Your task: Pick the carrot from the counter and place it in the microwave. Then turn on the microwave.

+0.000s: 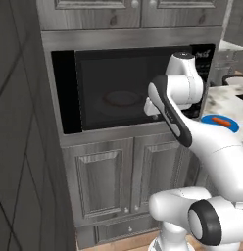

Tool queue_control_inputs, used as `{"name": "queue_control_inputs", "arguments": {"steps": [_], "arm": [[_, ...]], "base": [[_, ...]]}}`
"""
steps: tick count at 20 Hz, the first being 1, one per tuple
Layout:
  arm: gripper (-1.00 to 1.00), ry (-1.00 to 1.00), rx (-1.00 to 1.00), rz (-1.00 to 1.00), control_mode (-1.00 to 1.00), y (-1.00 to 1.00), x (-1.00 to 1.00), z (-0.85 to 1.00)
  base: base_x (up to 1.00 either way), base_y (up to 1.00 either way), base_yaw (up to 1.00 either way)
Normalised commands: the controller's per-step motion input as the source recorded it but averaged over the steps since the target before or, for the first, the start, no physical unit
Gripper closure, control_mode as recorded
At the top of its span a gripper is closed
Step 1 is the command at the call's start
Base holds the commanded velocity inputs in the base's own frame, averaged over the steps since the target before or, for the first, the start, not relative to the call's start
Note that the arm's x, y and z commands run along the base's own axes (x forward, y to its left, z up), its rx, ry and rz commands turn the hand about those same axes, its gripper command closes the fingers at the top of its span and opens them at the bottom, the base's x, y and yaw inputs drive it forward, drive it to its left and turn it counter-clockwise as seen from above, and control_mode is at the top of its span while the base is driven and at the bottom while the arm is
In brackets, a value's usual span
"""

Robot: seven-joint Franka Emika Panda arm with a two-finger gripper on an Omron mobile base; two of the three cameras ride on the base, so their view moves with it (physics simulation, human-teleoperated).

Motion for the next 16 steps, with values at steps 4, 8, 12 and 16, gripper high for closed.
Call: {"name": "queue_control_inputs", "arguments": {"steps": [4, 8, 12, 16], "arm": [[-1.00, 0.00, 0.00, 0.00, 1.00, 0.00, 0.00, 0.00], [-1.00, 0.00, 0.00, 0.00, 1.00, 0.00, 0.00, 0.00], [-1.00, 0.00, 0.00, 0.00, 1.00, 0.00, 0.00, 0.00], [-1.00, 0.00, 0.00, 0.00, 1.00, 0.00, 0.00, 0.00]], "base": [[-0.20, -0.42, -0.05], [-0.16, -0.40, -0.05], [-0.14, -0.41, -0.04], [-0.12, -0.39, -0.04]]}}
